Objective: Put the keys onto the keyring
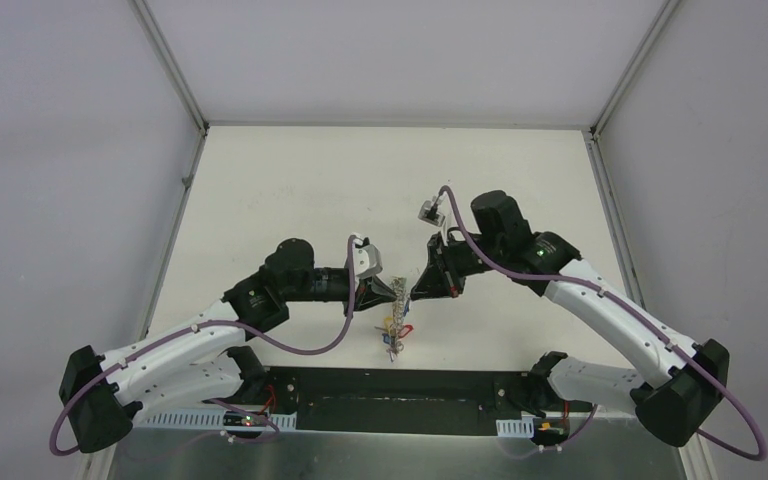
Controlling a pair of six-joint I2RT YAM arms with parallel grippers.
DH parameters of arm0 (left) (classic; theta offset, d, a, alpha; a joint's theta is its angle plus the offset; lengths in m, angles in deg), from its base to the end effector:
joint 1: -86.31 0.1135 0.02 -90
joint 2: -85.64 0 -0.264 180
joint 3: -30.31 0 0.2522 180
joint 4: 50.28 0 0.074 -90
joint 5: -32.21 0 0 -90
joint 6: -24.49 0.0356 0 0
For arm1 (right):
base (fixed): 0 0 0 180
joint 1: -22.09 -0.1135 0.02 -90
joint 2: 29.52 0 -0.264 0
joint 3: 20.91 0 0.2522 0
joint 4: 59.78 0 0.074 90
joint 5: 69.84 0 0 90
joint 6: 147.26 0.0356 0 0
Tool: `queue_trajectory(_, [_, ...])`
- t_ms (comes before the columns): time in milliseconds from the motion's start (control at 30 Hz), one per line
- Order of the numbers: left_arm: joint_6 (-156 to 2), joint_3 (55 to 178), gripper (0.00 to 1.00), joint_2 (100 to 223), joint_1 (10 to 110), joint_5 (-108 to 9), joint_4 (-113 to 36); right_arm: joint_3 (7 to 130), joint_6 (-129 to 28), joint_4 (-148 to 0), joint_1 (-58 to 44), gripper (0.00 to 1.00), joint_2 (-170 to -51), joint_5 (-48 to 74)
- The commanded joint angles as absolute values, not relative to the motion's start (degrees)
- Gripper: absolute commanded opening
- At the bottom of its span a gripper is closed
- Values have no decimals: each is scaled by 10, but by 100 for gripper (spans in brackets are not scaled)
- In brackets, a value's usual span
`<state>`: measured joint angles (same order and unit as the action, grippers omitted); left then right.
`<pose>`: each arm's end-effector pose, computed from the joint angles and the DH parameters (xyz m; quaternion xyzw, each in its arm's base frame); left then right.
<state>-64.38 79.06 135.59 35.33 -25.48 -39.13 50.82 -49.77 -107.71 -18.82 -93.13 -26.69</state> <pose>0.1136 -0.1704 0.2880 0.4854 0.5956 -0.4504 0.4547 0.1552 0.1689 0.3226 -0.4004 0.7474 0.4879 0.2074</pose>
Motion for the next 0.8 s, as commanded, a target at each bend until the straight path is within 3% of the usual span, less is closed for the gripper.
queue_trajectory(0, [-626,797,0,1338,344,-237,-435,539,-521,-1057,-208,0,-941,-245])
queue_trajectory(767, [-624,796,0,1333,327,-250,-431,525,-509,-1068,-244,0,-937,-116])
